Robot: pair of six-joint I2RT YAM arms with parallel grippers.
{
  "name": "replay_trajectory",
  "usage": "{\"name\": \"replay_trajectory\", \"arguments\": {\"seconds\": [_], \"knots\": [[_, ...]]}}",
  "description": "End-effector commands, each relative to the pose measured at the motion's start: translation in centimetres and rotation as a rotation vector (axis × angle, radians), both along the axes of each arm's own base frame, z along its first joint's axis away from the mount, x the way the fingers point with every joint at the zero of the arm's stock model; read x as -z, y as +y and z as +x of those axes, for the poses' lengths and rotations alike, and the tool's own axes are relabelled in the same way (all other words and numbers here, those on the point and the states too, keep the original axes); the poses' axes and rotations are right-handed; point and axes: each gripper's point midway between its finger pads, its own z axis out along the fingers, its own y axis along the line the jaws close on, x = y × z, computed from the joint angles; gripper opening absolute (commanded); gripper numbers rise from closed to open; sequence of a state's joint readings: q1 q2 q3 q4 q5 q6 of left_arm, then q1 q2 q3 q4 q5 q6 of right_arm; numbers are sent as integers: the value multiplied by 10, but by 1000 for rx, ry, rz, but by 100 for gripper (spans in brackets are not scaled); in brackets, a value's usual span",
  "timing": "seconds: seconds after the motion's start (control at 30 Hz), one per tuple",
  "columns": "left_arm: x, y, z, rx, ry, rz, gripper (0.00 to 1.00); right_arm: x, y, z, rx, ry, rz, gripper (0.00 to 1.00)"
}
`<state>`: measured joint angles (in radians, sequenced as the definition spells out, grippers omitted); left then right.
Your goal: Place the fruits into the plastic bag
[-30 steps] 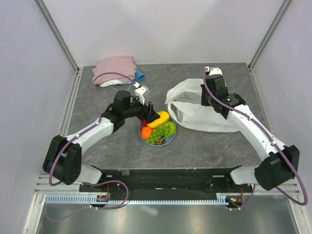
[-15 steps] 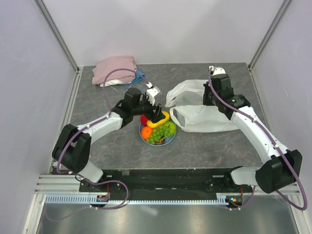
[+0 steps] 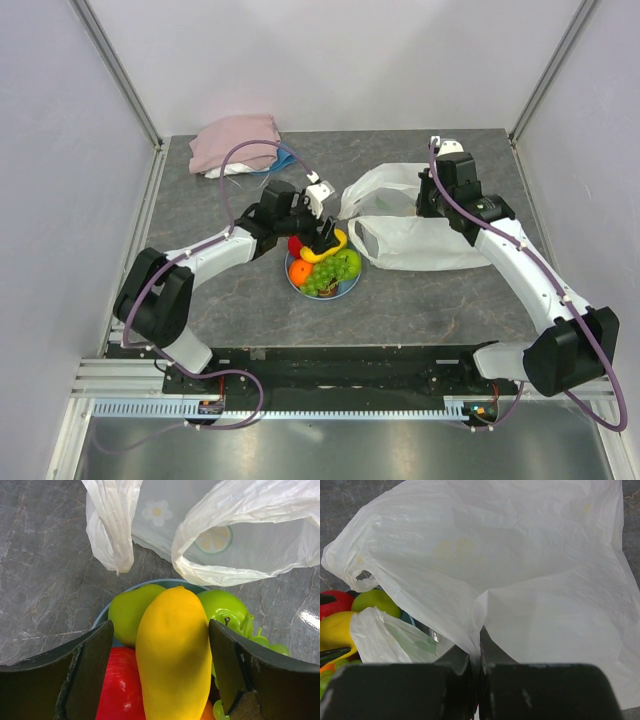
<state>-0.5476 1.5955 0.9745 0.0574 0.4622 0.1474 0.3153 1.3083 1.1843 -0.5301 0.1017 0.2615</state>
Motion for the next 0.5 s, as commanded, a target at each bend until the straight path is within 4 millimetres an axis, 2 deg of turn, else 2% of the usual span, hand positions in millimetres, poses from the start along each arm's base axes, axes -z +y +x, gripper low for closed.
{"name": "replay_trajectory", "arguments": {"seconds": [0.0, 0.27, 0.37, 0.4, 0.47], "knots": [[-2, -6, 6, 36, -20, 11, 83, -11, 0, 3, -5, -46, 17, 0], [1, -5, 7, 24, -8, 24, 81, -9, -2, 3, 1, -44, 20, 0], [4, -4, 7, 21, 3, 33, 72, -8, -3, 3, 2, -43, 18, 0], [3, -4, 7, 18, 2, 31, 63, -8, -3, 3, 2, -42, 19, 0], [-3, -5, 7, 13, -2, 22, 55, -8, -3, 3, 1, -42, 20, 0]]}}
